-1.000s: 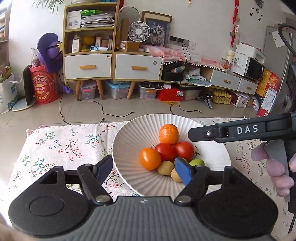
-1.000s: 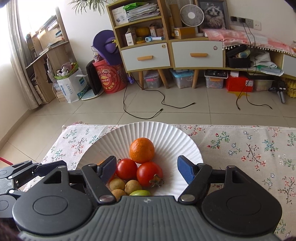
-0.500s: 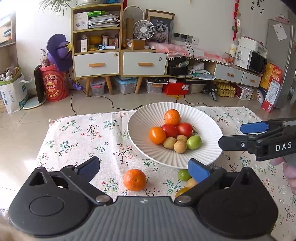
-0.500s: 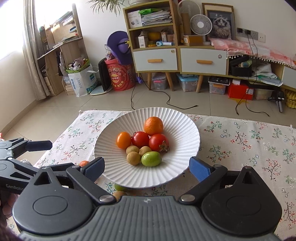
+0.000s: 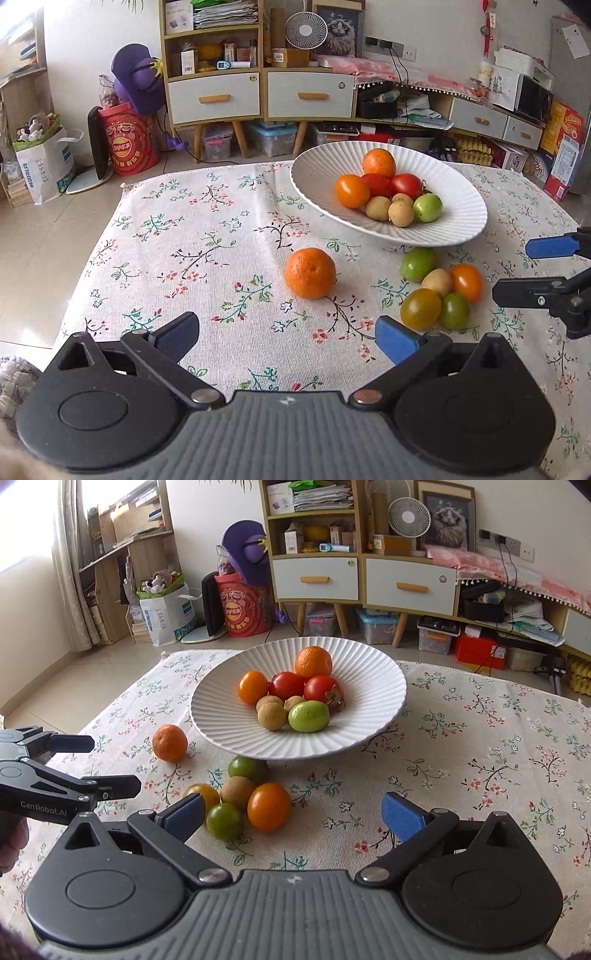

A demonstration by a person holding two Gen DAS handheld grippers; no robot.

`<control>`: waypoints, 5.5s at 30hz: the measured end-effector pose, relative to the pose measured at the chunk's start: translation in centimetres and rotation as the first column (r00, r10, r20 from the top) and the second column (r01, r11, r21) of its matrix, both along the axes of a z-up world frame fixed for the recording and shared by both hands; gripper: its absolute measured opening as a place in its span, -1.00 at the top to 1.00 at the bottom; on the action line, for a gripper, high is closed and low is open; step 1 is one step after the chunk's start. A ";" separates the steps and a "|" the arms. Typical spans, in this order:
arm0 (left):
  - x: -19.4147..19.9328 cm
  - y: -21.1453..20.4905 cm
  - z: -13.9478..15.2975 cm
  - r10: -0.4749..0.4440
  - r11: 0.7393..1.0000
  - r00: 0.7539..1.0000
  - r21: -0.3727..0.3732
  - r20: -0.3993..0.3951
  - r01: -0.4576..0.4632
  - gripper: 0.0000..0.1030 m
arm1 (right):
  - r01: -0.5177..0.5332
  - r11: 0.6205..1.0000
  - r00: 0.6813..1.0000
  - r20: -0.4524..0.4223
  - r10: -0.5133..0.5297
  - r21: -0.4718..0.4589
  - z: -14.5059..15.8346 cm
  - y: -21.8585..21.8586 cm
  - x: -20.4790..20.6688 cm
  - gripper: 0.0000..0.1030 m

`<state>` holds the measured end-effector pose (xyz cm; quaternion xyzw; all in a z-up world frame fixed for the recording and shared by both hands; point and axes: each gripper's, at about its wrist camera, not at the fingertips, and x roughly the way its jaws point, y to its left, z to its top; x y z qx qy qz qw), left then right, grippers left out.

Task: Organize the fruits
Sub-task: 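Withdraw both grippers from the bowl toward the remaining fruits, then grasp an orange tomato with the right gripper while the left gripper grasps a mandarin orange, then carry the mandarin and tomato into the white bowl and open both grippers, then withdraw both grippers from the bowl toward the remaining fruits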

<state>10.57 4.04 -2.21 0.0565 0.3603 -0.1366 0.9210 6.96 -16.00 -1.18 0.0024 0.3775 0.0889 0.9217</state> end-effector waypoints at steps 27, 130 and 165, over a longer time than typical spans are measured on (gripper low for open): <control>1.9 -1.2 -1.9 0.016 0.999 0.999 -0.042 0.047 -0.014 -0.70 | -0.031 0.996 0.999 0.020 0.033 -0.083 -2.5 0.5 -0.2 -0.56; 5.0 -7.2 1.8 -0.075 0.992 0.996 -0.101 0.044 0.079 0.43 | -0.023 1.000 0.999 0.041 0.023 -0.012 1.4 -3.4 6.2 0.47; -0.4 -5.8 5.2 -0.010 0.999 0.999 -0.047 0.045 0.013 -0.80 | 0.070 0.997 0.997 0.046 -0.070 -0.010 5.4 -2.1 0.8 -0.68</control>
